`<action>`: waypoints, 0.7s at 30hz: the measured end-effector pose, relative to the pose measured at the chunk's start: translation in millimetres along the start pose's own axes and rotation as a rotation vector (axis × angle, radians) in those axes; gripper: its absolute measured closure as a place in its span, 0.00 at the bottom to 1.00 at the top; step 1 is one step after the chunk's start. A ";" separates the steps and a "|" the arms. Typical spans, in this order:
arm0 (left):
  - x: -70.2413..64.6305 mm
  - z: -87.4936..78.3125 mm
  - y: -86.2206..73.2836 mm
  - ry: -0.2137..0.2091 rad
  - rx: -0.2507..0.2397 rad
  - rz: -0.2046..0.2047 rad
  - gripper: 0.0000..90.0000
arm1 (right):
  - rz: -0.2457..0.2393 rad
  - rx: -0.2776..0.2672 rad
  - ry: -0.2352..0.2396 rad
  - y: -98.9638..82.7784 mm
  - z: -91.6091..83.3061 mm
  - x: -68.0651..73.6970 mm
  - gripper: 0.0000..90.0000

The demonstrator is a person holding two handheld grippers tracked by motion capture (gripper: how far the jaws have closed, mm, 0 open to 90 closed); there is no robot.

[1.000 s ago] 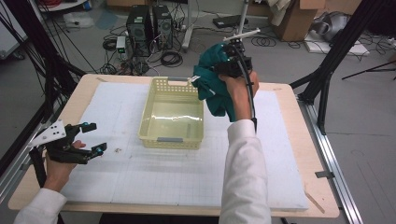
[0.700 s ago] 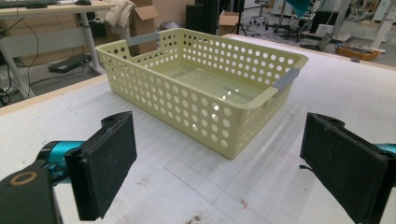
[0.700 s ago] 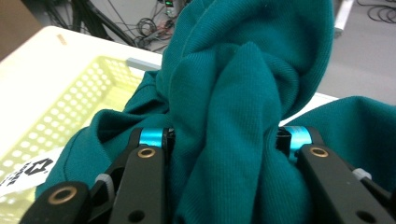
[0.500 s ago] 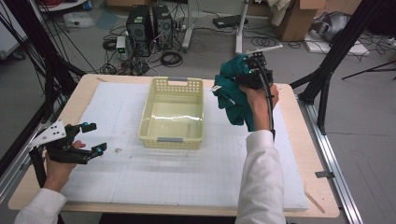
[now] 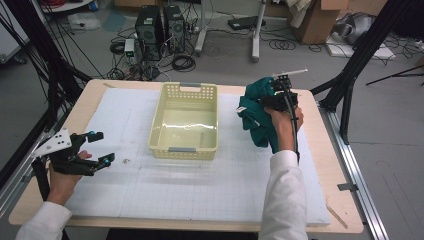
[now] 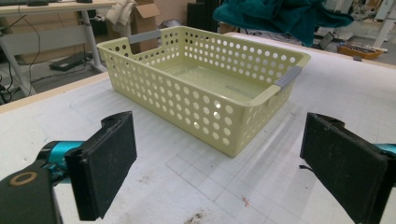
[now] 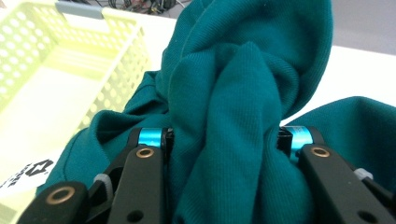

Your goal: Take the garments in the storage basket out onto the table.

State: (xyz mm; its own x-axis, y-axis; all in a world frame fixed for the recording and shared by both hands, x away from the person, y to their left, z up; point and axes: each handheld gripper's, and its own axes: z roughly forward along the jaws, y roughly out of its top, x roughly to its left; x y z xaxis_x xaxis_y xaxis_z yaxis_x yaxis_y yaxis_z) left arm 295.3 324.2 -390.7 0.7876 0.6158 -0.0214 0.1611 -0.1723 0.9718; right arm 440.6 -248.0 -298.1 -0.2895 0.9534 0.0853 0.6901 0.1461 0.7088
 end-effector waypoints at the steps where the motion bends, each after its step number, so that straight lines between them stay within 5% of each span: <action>1: 0.0 0.0 -0.1 0.000 0.000 -0.002 0.12 | 0.004 0.009 0.002 -2.1 2.4 -1.5 0.68; 21: 0.5 -1.0 -0.9 0.004 -0.002 -0.008 0.12 | -0.066 0.080 0.002 -22.3 36.0 -8.9 0.54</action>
State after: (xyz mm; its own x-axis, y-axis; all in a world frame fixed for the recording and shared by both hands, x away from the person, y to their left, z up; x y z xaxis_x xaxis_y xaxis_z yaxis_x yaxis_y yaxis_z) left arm 294.9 325.5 -391.3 0.7836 0.6206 -0.0283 0.1663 -0.1657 0.9721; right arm 451.7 -250.3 -339.9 -0.3377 0.9403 0.0419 0.7199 0.2294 0.6551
